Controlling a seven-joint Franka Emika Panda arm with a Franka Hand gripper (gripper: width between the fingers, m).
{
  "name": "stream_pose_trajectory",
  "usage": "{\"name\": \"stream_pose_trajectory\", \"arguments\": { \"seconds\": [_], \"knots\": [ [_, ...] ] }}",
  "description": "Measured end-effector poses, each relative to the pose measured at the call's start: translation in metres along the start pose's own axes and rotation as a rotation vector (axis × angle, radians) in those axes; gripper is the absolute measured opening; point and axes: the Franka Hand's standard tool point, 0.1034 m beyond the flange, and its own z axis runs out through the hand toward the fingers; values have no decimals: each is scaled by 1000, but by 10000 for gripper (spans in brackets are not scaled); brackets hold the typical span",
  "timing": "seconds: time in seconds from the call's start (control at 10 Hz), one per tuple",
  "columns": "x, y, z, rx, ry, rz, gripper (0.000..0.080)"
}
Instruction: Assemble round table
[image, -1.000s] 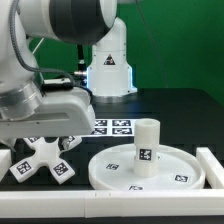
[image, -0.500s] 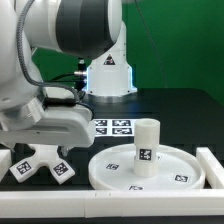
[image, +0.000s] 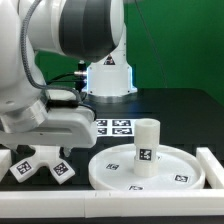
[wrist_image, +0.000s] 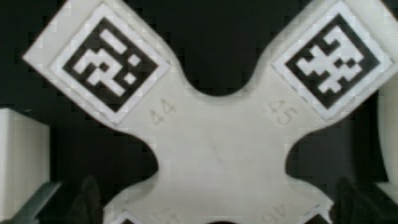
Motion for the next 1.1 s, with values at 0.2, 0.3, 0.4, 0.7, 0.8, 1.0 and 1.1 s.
{"name": "stream_pose_trajectory", "arguments": {
  "seconds": [0.2, 0.3, 0.4, 0.7, 0.8, 1.0, 1.1],
  "knots": [
    [1, 0, 4, -1, 5, 1, 649],
    [1, -1, 7, -2, 7, 2, 649],
    [2, -2, 9, -2, 9, 0, 649],
    [2, -3, 9, -3, 19, 0, 649],
    [2, -3, 9, -3, 20, 0, 649],
    [2, 0, 7, -2, 22, 3, 649],
    [2, 2, 7, -1, 22, 5, 649]
  ]
}}
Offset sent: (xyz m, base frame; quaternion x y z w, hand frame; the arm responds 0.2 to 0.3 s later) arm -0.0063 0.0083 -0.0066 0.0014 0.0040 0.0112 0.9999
